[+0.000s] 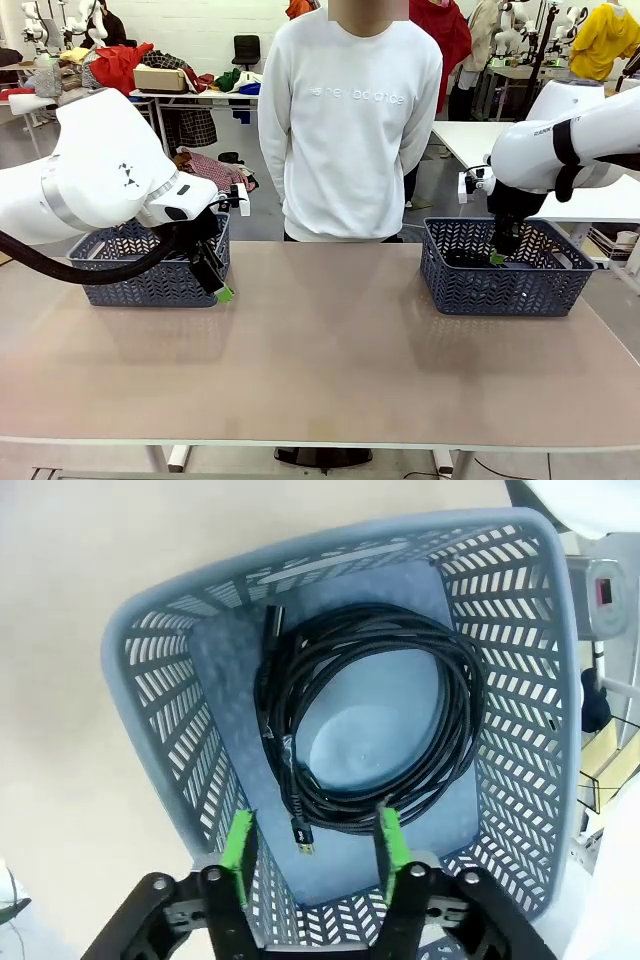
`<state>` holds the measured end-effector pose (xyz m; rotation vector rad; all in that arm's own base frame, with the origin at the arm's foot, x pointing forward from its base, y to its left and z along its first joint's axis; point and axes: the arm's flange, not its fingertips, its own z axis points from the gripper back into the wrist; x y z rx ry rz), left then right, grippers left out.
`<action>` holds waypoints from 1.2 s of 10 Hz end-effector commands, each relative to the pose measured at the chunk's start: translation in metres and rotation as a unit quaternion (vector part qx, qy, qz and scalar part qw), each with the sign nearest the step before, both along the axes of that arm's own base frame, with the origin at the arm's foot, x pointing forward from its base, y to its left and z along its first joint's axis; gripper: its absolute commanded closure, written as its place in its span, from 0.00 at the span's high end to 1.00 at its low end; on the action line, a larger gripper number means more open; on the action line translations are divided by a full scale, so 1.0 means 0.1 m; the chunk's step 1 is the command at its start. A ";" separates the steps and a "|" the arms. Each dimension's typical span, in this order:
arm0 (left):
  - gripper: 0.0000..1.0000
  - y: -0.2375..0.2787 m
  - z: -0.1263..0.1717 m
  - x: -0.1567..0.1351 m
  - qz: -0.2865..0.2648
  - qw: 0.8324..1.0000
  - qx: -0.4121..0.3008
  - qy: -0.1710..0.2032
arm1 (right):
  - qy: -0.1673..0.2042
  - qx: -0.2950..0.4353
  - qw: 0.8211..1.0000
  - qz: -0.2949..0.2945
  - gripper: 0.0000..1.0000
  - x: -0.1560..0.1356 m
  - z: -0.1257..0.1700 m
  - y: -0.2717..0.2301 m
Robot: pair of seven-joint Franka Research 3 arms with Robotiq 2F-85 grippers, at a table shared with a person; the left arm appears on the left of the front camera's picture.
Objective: Organize the cables according to human instructions.
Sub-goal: Pick up a bundle of cables and place it in the basket indicated by the human.
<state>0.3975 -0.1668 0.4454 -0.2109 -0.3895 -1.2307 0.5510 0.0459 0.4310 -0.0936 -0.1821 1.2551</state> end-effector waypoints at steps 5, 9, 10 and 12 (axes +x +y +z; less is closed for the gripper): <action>1.00 0.03 0.02 0.01 0.000 1.000 0.001 0.003 | 0.018 0.001 1.000 0.007 1.00 -0.02 0.05 -0.10; 1.00 0.03 0.02 0.01 0.000 1.000 0.001 0.003 | 0.012 0.000 1.000 -0.003 1.00 -0.03 0.01 -0.03; 1.00 0.03 0.02 0.01 0.000 1.000 0.001 0.003 | 0.012 0.000 1.000 -0.003 1.00 -0.03 0.01 -0.03; 1.00 0.03 0.02 0.01 0.000 1.000 0.001 0.003 | 0.012 0.000 1.000 -0.003 1.00 -0.03 0.01 -0.03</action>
